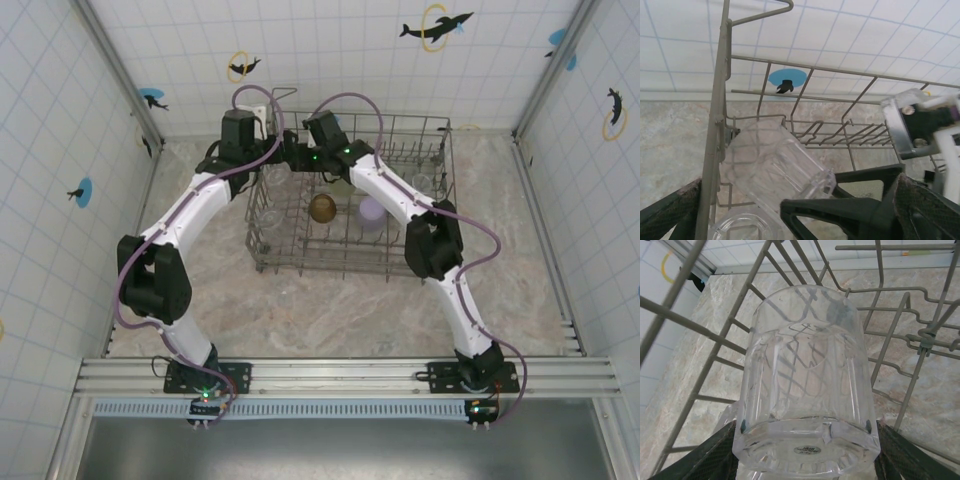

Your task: Load the cups into the dish rack

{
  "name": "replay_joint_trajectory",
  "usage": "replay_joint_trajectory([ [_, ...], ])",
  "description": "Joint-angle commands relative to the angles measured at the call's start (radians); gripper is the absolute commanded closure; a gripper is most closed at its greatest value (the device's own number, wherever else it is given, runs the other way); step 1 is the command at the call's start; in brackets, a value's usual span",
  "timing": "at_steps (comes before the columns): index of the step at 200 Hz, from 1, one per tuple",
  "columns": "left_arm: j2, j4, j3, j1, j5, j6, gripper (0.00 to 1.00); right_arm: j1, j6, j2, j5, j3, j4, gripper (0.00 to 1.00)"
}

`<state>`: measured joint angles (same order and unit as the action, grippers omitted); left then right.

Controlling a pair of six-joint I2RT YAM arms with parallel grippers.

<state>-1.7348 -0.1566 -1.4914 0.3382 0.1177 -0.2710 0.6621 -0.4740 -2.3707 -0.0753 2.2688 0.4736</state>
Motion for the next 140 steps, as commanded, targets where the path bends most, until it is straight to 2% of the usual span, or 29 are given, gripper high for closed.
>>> replay_joint_trajectory([
  [1, 0.029, -0.061, -0.031, 0.022, 0.031, 0.010, 0.03, 0.011, 0.012, 0.147, -0.017, 0.004, -0.057, 0.63],
  [44, 0.028, -0.110, -0.101, 0.018, -0.006, 0.024, 0.02, 0.002, 0.027, 0.200, -0.030, -0.002, -0.011, 0.64],
  [63, 0.020, -0.138, -0.148, 0.002, -0.013, 0.027, 0.03, -0.007, 0.039, 0.252, -0.029, -0.057, -0.010, 0.64],
  [116, 0.012, -0.160, -0.224, -0.065, 0.033, -0.036, 0.02, -0.055, 0.043, 0.388, -0.085, -0.194, -0.024, 0.64],
  [140, 0.008, -0.150, -0.237, -0.100, 0.096, -0.065, 0.02, -0.078, 0.059, 0.442, -0.119, -0.251, -0.021, 0.64],
])
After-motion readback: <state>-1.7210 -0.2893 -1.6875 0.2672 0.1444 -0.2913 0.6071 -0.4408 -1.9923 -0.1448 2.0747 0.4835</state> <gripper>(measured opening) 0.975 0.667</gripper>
